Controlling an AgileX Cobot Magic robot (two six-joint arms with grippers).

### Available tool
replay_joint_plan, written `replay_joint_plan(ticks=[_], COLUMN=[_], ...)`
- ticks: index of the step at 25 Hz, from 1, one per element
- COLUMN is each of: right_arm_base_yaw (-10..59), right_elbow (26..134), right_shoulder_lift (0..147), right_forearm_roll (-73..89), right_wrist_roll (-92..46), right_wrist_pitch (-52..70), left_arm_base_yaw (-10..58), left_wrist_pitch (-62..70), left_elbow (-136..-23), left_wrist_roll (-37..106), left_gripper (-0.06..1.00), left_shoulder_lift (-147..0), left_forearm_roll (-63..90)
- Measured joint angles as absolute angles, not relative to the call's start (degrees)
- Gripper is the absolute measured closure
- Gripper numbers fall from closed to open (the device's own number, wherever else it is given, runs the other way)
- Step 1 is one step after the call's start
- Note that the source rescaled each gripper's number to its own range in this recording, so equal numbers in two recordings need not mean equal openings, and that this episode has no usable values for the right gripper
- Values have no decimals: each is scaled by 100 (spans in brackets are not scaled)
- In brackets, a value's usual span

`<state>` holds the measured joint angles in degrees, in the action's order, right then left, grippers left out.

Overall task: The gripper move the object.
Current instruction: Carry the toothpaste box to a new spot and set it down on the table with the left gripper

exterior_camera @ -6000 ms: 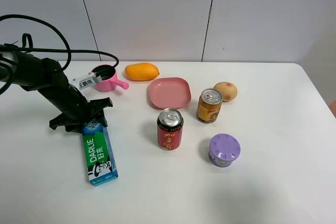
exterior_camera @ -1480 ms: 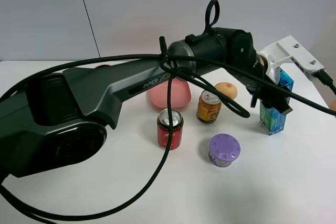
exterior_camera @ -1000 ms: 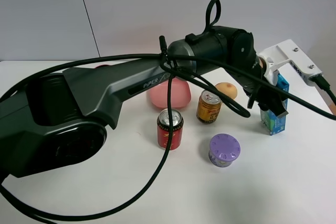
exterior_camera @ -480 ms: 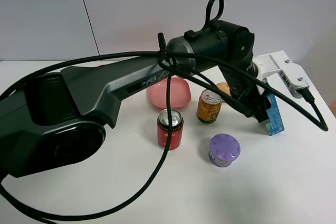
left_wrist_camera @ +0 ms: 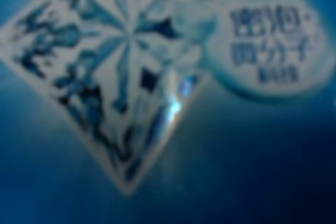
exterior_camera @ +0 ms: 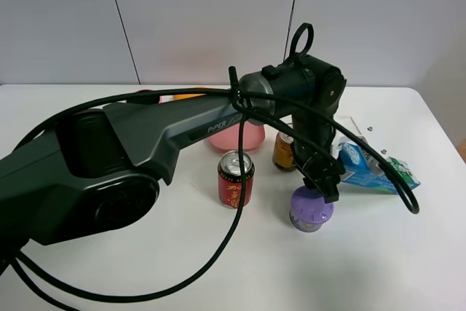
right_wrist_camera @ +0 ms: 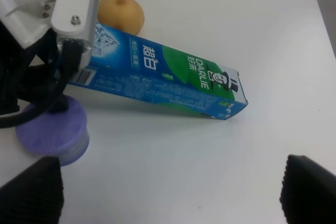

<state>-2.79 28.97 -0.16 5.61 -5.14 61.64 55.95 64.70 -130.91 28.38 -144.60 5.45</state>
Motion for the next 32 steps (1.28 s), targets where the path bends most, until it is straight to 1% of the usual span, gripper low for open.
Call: replay_joint_plan(ticks=[13, 14, 15, 16, 17, 19, 22, 32], right_arm_base_yaw=[-279, -279, -279, -279, -279, -279, -279, -279], right_elbow=[2897, 2897, 2897, 2897, 2897, 2897, 2897, 2897], right_shoulder_lift=[-16, -16, -16, -16, -16, -16, -16, -16], right_forearm_roll=[561, 561, 561, 561, 561, 561, 561, 561], right_wrist_roll=[-514, -514, -514, -514, -514, -514, -514, -514], right_wrist_pitch=[6164, 6164, 6164, 6164, 6164, 6164, 6164, 6164], left_arm_base_yaw=[5595, 5595, 5595, 5595, 5595, 5595, 5595, 5595], left_wrist_pitch=[6465, 6464, 6437, 6386, 6312, 6122, 5918, 5541], left_elbow=[-13091, -13091, -13091, -13091, -13091, -13091, -13091, -13091], left_wrist_roll=[2839, 2844, 2850, 2859, 2869, 2913, 2984, 3044], left_gripper=[94, 90, 85, 74, 66, 58, 54, 54], left_shoulder_lift=[-14460, -14460, -14460, -14460, -14460, -14460, -14445, -14306], left_forearm_roll=[551, 551, 551, 551, 546, 546, 540, 435])
